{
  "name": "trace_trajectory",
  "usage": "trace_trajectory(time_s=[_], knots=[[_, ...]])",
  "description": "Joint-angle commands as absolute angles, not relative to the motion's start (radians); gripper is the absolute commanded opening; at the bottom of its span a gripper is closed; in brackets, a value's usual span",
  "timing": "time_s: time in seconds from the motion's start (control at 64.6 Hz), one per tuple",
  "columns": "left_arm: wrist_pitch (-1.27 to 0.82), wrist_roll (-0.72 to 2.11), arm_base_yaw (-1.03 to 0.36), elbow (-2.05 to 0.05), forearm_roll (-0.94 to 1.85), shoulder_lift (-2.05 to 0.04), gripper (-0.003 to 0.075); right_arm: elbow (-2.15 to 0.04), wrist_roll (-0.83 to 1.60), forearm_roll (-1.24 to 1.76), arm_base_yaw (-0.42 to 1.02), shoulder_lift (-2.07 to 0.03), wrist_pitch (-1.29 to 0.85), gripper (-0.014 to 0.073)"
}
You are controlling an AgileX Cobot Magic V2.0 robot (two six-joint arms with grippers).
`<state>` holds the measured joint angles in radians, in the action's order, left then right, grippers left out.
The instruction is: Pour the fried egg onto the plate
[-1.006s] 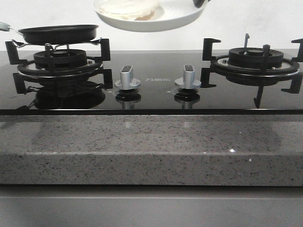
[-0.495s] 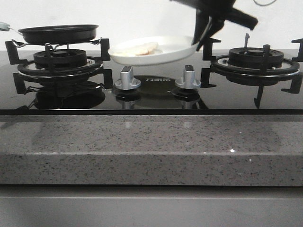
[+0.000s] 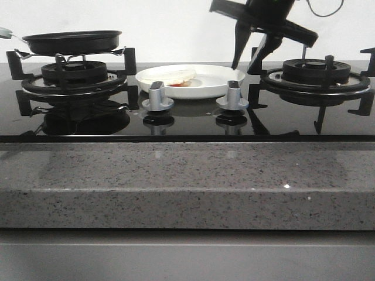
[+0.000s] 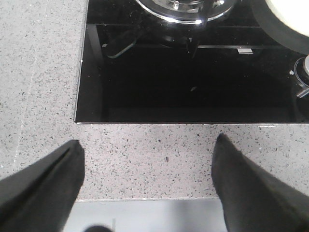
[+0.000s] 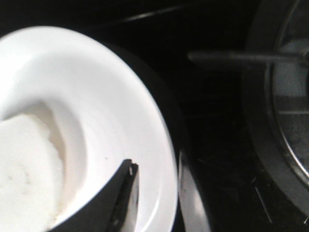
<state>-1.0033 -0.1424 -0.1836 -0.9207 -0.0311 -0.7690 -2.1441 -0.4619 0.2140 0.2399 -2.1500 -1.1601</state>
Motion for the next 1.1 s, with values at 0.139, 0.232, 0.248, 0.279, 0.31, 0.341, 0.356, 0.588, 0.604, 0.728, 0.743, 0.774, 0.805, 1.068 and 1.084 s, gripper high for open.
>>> trace_trajectory(time_s=[0.139,0.232,0.248,0.279,0.31,0.341,0.356,0.588,0.604,0.728,0.743,0.774,0.805,1.068,1.084], knots=[[-0.941,-0.150,-0.192,-0.946,-0.028,-0.770,0.0537,-2.241,-0.407,0.226,0.233,-2.041,-1.185,0.0269],[-0.941,-0.150,-0.192,-0.946,-0.028,-0.770,0.0537,-2.249,-0.342,0.225,0.233,-2.012,-1.214,0.0269],[-0.941,-0.150,-0.192,-0.946,-0.028,-0.770,0.0537,-2.250,-0.329,0.225,0.233,-2.007,-1.221,0.0269],[-0.941,-0.150,-0.192,-0.946,-0.028,-0.770,0.0537,-2.250,-0.304,0.225,0.233,-1.992,-1.237,0.0269],[-0.941,-0.150,-0.192,-0.946,-0.028,-0.770,0.0537,-2.250,-0.279,0.225,0.234,-1.983,-1.257,0.0268],[-0.941,-0.150,-0.192,-0.946,-0.028,-0.770,0.0537,-2.250,-0.247,0.225,0.234,-1.967,-1.277,0.0268],[-0.941,-0.150,-0.192,-0.946,-0.028,-0.770,0.0537,-2.250,-0.230,0.225,0.234,-1.961,-1.285,0.0268],[-0.941,-0.150,-0.192,-0.946,-0.028,-0.770,0.0537,-2.197,-0.101,0.230,0.238,-1.805,-1.330,0.0268],[-0.941,-0.150,-0.192,-0.946,-0.028,-0.770,0.0537,-2.186,-0.095,0.228,0.238,-1.793,-1.330,0.0268],[-0.941,-0.150,-0.192,-0.946,-0.028,-0.770,0.0537,-2.034,-0.036,0.220,0.238,-1.666,-1.278,0.0268],[-0.941,-0.150,-0.192,-0.946,-0.028,-0.770,0.0537,-2.012,-0.029,0.220,0.238,-1.649,-1.266,0.0268],[-0.941,-0.150,-0.192,-0.946,-0.028,-0.770,0.0537,-1.964,-0.015,0.217,0.238,-1.616,-1.233,0.0268],[-0.941,-0.150,-0.192,-0.946,-0.028,-0.770,0.0537,-1.913,-0.013,0.212,0.238,-1.582,-1.200,0.0268],[-0.941,-0.150,-0.192,-0.946,-0.028,-0.770,0.0537,-1.369,0.068,0.210,0.238,-1.201,-0.883,0.0268],[-0.941,-0.150,-0.192,-0.946,-0.028,-0.770,0.0537,-1.345,0.077,0.210,0.238,-1.182,-0.872,0.0268]])
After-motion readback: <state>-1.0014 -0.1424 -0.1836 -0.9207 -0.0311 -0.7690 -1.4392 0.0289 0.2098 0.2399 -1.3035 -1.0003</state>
